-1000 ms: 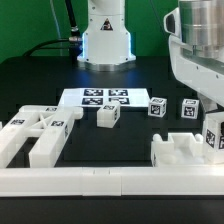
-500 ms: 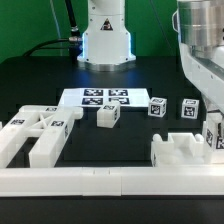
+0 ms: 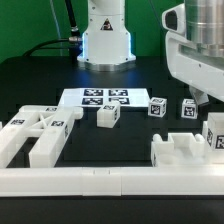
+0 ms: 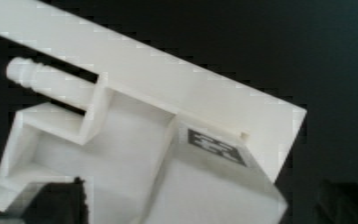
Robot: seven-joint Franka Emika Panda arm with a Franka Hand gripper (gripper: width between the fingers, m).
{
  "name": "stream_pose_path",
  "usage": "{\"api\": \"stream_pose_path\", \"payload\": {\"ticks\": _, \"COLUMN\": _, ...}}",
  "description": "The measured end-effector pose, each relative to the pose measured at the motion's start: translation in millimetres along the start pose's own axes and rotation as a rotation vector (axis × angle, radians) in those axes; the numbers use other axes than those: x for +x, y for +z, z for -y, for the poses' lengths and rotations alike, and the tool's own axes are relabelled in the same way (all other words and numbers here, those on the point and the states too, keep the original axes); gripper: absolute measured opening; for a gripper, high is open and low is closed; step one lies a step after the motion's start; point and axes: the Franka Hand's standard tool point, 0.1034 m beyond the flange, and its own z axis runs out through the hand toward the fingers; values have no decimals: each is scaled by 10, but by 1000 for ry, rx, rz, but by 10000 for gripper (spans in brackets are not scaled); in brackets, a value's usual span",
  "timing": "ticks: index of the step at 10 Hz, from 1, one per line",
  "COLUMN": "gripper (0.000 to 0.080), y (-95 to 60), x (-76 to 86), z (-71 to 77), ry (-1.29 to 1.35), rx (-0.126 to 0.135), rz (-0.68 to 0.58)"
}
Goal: Assemble chair
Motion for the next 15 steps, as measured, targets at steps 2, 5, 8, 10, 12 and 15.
{"api": "stream_pose_path", "payload": {"ticks": 2, "gripper": 649, "y": -1, "x": 5, "z": -1, "ry": -150, "rx": 0, "rz": 0}}
{"api": "stream_pose_path", "payload": {"ticks": 5, "gripper": 649, "y": -7, "x": -12, "z": -47, "ry": -495, "rx": -78, "rz": -47}}
{"api": "stream_pose_path", "payload": {"ticks": 8, "gripper": 649, "y": -3, "x": -24, "z": -48, "ry": -809, "rx": -103, "rz": -52}}
{"api": "stream_pose_path", "payload": {"ticks": 10, "gripper": 649, "y": -4, "x": -23, "z": -45, "ry": -945, "rx": -107, "rz": -47}}
{"api": "stream_pose_path", "payload": {"ticks": 12, "gripper": 649, "y": -3, "x": -22, "z": -46, "ry": -1031, "rx": -110, "rz": -43}}
{"api": "stream_pose_path", "payload": {"ticks": 15, "gripper": 367, "y": -4, "x": -18, "z": -46, "ry": -1023, "rx": -109, "rz": -43}}
